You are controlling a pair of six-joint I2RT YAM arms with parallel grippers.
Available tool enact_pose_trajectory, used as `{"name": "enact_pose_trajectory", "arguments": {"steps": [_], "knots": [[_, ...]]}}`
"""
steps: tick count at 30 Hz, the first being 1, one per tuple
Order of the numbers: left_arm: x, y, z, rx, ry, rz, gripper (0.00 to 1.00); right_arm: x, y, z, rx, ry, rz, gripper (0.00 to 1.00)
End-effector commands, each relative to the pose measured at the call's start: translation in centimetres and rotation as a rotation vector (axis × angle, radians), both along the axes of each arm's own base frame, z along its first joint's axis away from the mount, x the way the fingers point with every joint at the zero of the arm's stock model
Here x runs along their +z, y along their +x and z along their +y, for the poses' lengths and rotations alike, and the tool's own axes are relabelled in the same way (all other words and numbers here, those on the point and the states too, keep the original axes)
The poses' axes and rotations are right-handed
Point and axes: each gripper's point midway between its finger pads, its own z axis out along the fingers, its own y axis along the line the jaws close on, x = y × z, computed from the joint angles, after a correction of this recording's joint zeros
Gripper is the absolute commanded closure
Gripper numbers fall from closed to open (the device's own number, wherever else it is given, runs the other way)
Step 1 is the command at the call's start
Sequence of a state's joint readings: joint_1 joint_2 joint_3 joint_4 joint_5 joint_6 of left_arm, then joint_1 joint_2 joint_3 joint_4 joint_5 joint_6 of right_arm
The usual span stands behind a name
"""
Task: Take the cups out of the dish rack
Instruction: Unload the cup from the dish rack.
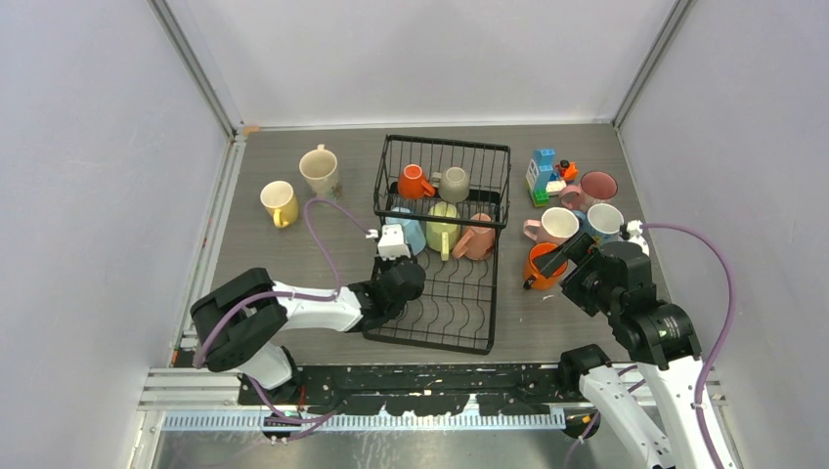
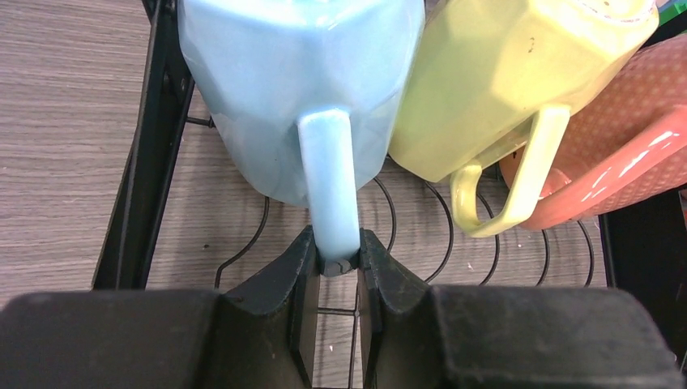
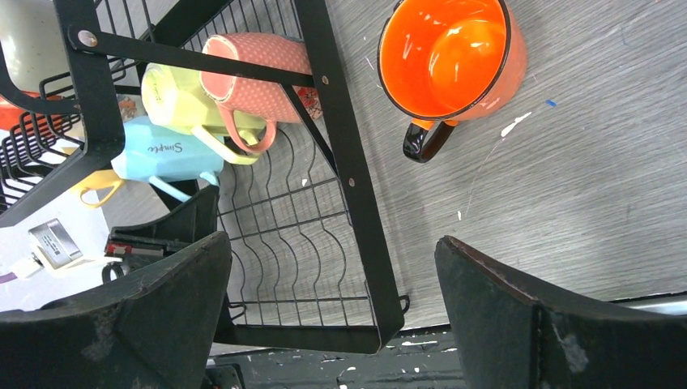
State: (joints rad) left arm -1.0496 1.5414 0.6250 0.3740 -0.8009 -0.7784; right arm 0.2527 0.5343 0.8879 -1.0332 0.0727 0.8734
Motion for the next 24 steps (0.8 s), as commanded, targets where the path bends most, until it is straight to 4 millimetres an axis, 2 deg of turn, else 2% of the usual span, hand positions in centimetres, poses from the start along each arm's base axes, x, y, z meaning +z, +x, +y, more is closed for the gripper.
{"name": "enact_pose_trajectory", "arguments": {"steps": [1, 16, 22, 24], "knots": [[0.3, -0.6, 0.5, 0.01, -0.024, -0.003, 0.99, 0.8, 0.8, 0.3, -0.005, 0.024, -0.05, 0.0], [-1.1, -4.5, 0.8, -0.057, 0.077, 0.024, 1.0, 0.3, 1.2, 0.5, -0.001, 0.035, -0.058, 0.0], [-1.4, -5.9, 0.9, -0.11, 0.073, 0.044, 1.0, 0.1, 1.0, 1.3, 0.03, 0.074, -0.072, 0.0], [-1.6, -6.3, 1.1, -0.124, 0.066, 0.052, 1.0, -0.3, 0.8, 2.5, 0.068, 0.131, -0.069, 0.0]]}}
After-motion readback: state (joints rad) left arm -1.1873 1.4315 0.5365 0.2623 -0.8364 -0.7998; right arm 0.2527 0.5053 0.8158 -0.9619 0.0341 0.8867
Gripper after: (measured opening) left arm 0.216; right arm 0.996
